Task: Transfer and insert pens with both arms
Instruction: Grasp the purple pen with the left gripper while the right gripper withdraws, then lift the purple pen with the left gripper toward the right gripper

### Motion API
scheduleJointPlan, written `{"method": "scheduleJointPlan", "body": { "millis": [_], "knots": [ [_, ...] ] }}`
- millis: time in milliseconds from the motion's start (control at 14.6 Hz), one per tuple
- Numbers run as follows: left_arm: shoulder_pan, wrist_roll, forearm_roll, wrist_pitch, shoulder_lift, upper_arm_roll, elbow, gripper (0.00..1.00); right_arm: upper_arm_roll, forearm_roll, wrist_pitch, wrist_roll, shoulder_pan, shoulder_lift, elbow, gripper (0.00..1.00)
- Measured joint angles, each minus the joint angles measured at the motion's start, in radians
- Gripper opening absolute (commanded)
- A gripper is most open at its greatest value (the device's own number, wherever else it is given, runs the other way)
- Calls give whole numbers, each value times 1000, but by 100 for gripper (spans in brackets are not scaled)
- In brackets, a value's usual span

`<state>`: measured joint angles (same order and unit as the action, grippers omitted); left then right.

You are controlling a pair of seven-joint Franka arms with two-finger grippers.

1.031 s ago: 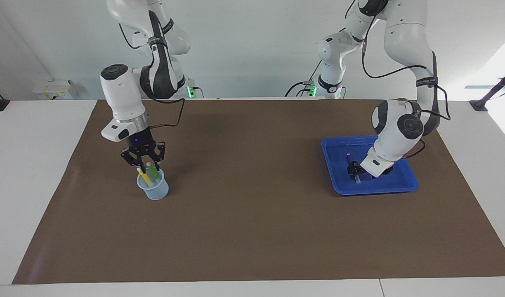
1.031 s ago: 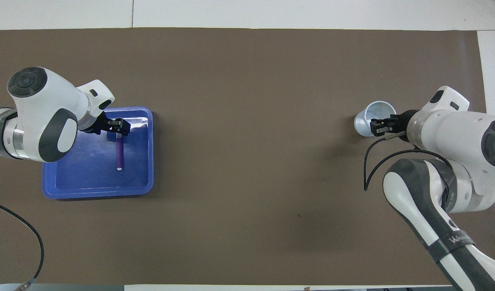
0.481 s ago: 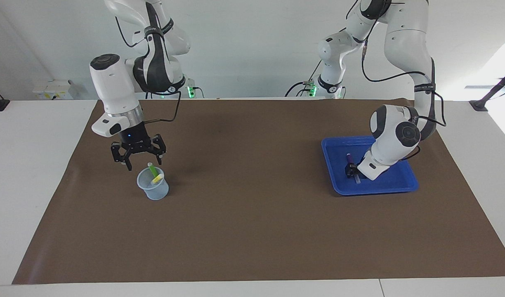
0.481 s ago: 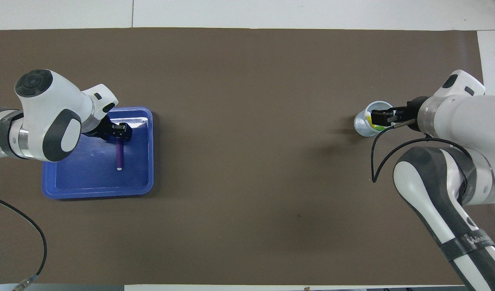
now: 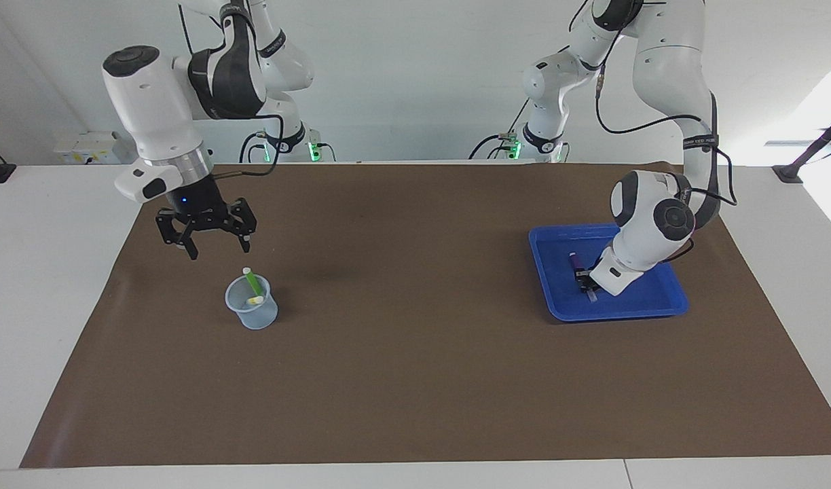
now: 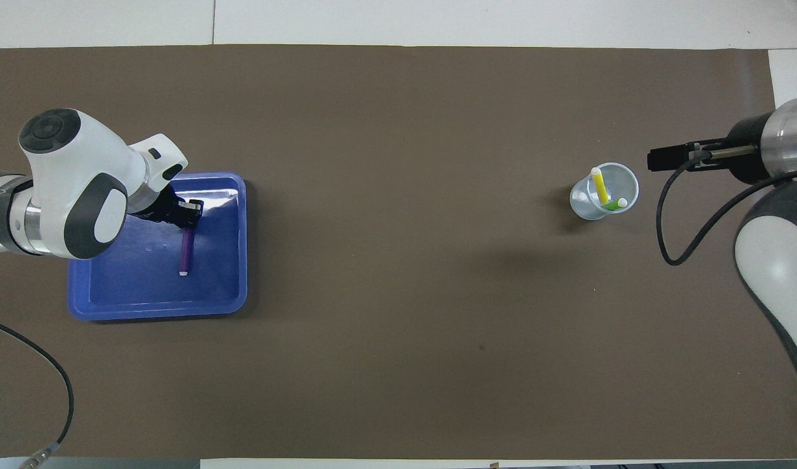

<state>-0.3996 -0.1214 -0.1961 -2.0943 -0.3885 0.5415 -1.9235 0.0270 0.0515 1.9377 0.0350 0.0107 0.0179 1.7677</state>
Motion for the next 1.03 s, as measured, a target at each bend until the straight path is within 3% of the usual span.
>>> {"method": "scheduleJointPlan", "body": {
  "millis": [206,412,756,1031],
  "knots": [
    [0,0,9,9,0,0,3,0,-6,-28,-144,-52,0,0,-90,100],
    [0,0,91,75,-1,0,52,0,-6,-46,-244,-92,0,4,-127,100],
    [1,-41,253,329,7,4,273,0,-8,-46,-319,-143,-1,21,-129,100],
    [2,-281,410,460,20,36,396,0,-8,-46,-328,-172,-5,26,-128,100]
  ]
}}
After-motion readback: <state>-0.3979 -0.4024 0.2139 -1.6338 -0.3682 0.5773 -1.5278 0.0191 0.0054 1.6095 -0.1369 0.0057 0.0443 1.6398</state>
